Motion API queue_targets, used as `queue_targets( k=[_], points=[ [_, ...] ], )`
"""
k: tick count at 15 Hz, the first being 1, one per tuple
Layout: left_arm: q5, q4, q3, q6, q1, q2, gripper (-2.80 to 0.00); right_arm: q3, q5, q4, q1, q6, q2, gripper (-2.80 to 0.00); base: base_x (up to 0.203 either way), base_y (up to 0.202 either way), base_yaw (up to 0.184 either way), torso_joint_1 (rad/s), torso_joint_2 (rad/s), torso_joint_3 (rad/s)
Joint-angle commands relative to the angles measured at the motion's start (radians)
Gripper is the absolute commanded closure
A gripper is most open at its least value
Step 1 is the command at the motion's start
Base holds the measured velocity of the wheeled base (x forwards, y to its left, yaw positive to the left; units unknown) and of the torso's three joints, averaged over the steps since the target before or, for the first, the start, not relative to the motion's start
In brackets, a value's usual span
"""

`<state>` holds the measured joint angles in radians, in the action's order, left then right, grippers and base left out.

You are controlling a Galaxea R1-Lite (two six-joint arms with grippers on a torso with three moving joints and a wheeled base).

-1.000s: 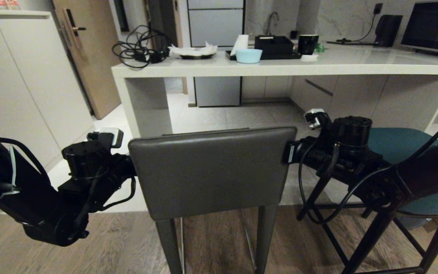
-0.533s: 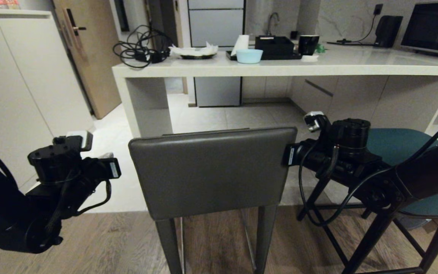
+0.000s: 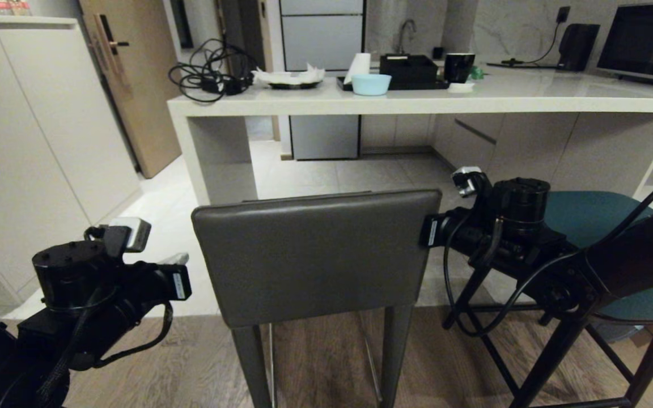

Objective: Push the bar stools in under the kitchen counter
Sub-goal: Push the gray chair back under the dining table

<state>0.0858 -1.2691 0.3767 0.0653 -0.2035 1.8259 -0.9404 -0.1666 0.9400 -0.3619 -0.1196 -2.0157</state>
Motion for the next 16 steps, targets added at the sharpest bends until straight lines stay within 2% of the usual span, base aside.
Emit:
queue_targets(
  k=[1, 5, 8, 16],
  points=[
    [0.072, -0.021, 0.075, 0.001, -0.043, 0.097, 0.00, -0.005, -0.002, 0.006, -0.008, 0.001, -0.003, 0.00, 0.000, 0.000, 0.000, 0.000, 0.00, 0.000],
    [0.101, -0.113, 0.172, -0.002, -0.044, 0.258, 0.00, -0.009, -0.002, 0.005, -0.008, 0.002, -0.005, 0.00, 0.000, 0.000, 0.000, 0.000, 0.00, 0.000],
    [0.108, -0.113, 0.250, -0.012, -0.023, 0.312, 0.00, -0.009, -0.002, 0.006, -0.008, 0.002, -0.012, 0.00, 0.000, 0.000, 0.000, 0.000, 0.00, 0.000],
    [0.104, -0.106, 0.252, -0.012, -0.025, 0.284, 0.00, -0.009, 0.000, 0.008, -0.005, 0.000, -0.028, 0.00, 0.000, 0.000, 0.000, 0.000, 0.00, 0.000]
  ],
)
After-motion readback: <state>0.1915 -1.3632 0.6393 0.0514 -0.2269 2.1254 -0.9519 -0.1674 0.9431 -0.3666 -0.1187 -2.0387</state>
